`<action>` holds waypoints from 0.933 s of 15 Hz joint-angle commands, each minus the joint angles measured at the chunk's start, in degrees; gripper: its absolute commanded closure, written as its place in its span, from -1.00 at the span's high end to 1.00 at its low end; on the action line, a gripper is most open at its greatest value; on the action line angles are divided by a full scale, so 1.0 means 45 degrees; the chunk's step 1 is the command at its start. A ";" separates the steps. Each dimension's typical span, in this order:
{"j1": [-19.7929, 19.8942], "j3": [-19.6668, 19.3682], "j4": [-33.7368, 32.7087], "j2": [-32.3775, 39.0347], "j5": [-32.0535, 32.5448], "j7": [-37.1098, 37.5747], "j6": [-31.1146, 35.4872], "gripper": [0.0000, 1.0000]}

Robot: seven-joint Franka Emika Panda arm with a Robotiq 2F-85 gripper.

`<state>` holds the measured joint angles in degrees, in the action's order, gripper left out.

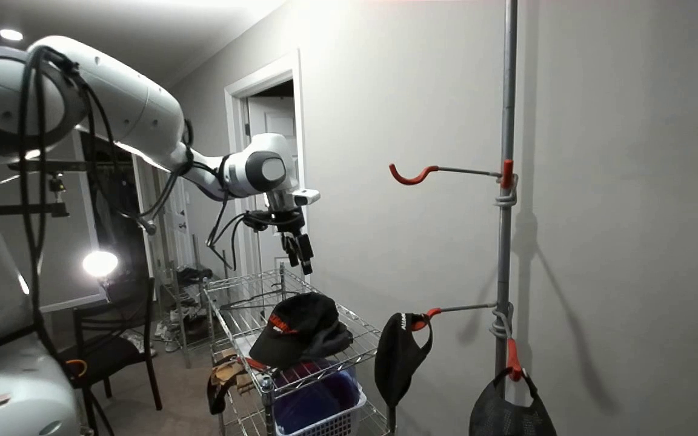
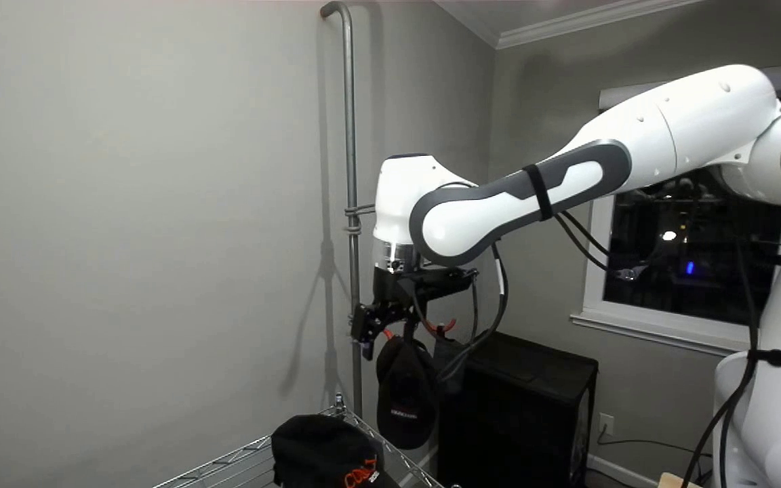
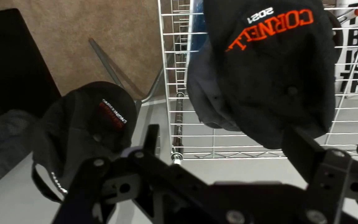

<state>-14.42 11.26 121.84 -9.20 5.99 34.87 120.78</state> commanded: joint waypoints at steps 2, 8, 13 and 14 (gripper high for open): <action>0.1176 -0.0492 0.2477 -0.2052 0.0053 -0.1550 0.1305 1.00; 0.2508 -0.1712 0.4012 -0.2500 0.0004 -0.4554 0.3366 1.00; 0.2987 -0.2885 0.4741 -0.2107 -0.0409 -0.7163 0.5079 1.00; 0.2939 -0.3145 0.4861 -0.2018 -0.0632 -0.7767 0.5391 1.00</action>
<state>-1.49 -0.60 141.54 -18.73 5.98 7.68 140.71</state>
